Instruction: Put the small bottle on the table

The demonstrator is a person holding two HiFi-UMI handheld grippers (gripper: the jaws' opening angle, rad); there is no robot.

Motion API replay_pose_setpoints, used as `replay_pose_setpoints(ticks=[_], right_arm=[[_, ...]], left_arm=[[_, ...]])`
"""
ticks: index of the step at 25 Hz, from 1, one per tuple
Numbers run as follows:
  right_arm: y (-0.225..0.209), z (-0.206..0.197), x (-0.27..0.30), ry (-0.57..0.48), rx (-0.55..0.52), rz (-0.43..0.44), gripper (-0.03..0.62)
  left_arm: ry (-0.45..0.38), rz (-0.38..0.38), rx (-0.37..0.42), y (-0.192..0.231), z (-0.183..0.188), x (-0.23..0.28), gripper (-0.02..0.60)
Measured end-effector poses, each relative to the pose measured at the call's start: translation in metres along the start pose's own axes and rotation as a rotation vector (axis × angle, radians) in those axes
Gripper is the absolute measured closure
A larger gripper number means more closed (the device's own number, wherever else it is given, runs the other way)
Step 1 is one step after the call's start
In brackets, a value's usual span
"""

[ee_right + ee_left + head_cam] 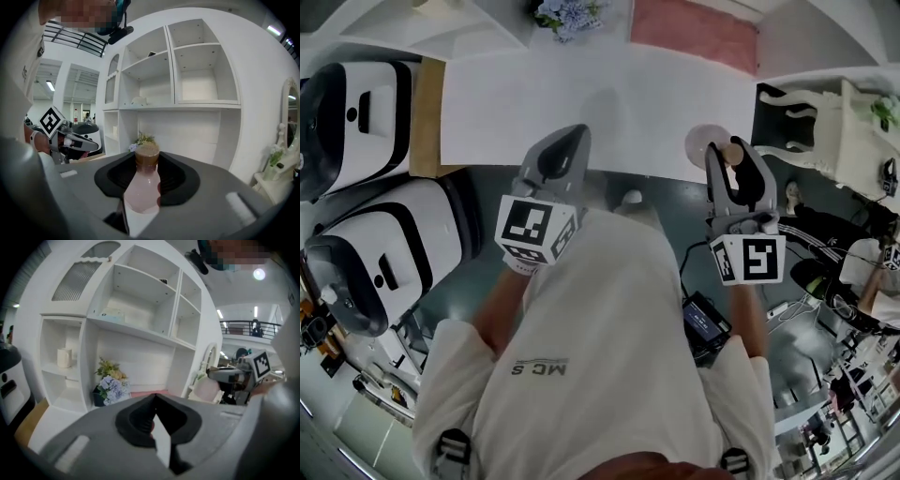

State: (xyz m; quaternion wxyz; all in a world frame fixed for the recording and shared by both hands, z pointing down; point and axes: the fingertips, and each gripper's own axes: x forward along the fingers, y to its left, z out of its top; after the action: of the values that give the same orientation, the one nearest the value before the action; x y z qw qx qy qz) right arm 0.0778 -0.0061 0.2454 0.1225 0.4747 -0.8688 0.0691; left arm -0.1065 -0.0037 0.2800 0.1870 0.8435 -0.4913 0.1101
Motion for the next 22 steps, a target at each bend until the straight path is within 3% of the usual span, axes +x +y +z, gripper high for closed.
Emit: replay_pose_setpoints(ticks=[5, 10, 22], right_arm=[[0.013, 0.004, 0.038, 0.006, -0.003, -0.052, 0.454], [0.01, -0.009, 0.054, 0.006, 0.008, -0.087, 0.454], [-0.021, -0.095, 0.098, -0.004, 0.106, -0.153, 0.454]], left_arm=[[-0.002, -0.072, 0.005, 0.033, 0.009, 0.013, 0.58], [0.011, -0.116, 0.011, 0.039, 0.005, 0.03, 0.581], [0.077, -0.095, 0.022, 0.054, -0.048, 0.088, 0.58]])
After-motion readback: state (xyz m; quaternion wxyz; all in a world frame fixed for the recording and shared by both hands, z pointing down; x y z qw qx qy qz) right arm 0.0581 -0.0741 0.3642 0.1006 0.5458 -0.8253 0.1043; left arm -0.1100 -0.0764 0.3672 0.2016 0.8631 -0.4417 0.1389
